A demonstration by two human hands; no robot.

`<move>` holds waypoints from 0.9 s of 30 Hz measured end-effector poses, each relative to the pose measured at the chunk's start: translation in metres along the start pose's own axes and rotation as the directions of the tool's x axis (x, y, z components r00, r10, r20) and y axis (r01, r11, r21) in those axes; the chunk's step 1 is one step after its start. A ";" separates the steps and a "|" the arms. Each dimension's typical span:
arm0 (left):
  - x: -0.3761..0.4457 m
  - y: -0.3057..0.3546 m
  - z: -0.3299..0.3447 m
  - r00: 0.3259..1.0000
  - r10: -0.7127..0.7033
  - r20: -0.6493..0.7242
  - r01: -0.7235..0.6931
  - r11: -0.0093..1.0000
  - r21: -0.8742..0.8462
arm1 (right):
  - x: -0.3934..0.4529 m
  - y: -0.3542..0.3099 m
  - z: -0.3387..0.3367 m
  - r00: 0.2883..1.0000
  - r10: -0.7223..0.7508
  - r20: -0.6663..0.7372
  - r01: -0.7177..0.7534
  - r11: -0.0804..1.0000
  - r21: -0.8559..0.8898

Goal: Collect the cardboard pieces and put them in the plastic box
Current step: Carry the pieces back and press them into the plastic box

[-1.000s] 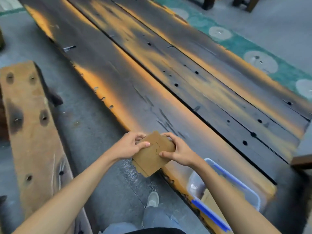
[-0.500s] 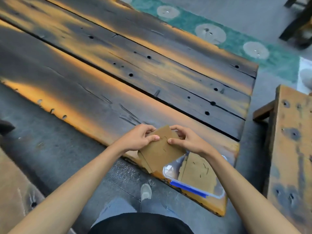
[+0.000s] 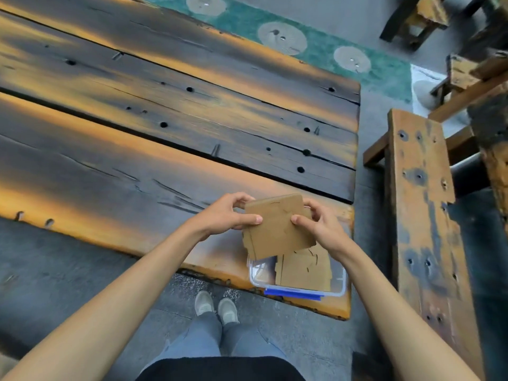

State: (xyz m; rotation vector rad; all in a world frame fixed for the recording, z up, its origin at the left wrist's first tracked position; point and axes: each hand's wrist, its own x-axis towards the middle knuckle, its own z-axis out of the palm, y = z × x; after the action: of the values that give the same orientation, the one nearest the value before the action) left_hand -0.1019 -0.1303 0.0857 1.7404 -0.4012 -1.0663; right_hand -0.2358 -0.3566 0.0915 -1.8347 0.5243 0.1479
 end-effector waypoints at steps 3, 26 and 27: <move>0.007 -0.002 0.006 1.000 -0.012 0.005 0.013 0.995 -0.097 | -0.005 0.011 -0.011 0.991 0.047 -0.127 -0.038 0.997 0.072; 0.067 -0.039 0.135 0.974 -0.135 -0.181 0.145 0.989 0.040 | -0.022 0.109 -0.074 0.941 0.331 -0.068 -0.337 0.910 -0.240; 0.065 -0.043 0.139 0.968 -0.155 -0.198 0.166 0.985 0.039 | -0.021 0.111 -0.073 0.940 0.335 -0.063 -0.336 0.881 -0.333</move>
State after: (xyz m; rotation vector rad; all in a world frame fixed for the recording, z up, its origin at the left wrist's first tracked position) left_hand -0.1872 -0.2370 0.0039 1.9330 -0.1698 -0.9938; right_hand -0.3130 -0.4456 0.0256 -2.0637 0.8618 0.4980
